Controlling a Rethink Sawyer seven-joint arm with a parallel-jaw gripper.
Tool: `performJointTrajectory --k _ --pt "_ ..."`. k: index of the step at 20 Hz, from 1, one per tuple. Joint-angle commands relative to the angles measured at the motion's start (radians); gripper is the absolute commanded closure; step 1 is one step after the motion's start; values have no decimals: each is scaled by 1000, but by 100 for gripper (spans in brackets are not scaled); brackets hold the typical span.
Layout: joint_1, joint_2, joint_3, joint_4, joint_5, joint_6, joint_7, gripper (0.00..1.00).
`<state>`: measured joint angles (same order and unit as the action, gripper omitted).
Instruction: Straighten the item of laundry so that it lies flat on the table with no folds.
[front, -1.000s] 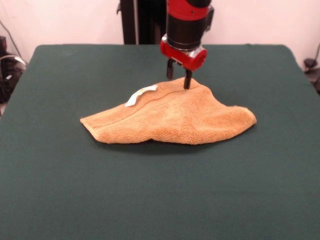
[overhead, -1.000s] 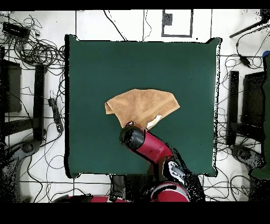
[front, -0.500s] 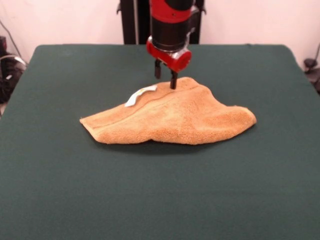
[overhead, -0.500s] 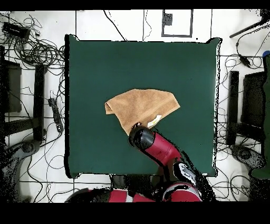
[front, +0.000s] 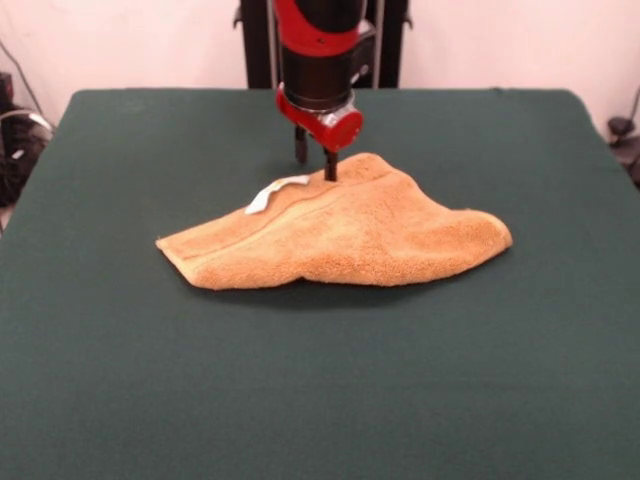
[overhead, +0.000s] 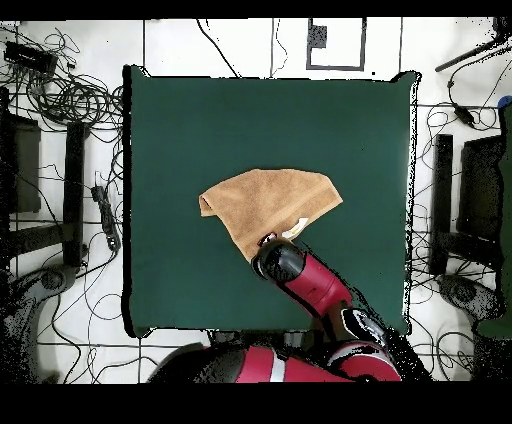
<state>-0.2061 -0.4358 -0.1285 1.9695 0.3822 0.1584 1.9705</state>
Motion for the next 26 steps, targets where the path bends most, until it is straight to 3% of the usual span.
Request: performJointTrajectory --k 1,7,13,26 --pt "-4 62 79 -13 11 -81 194 0" --pt "9 65 63 -27 10 -103 198 0" --pt "61 -22 23 -29 21 -6 191 0" --pt "55 -37 43 -30 8 -33 176 0"
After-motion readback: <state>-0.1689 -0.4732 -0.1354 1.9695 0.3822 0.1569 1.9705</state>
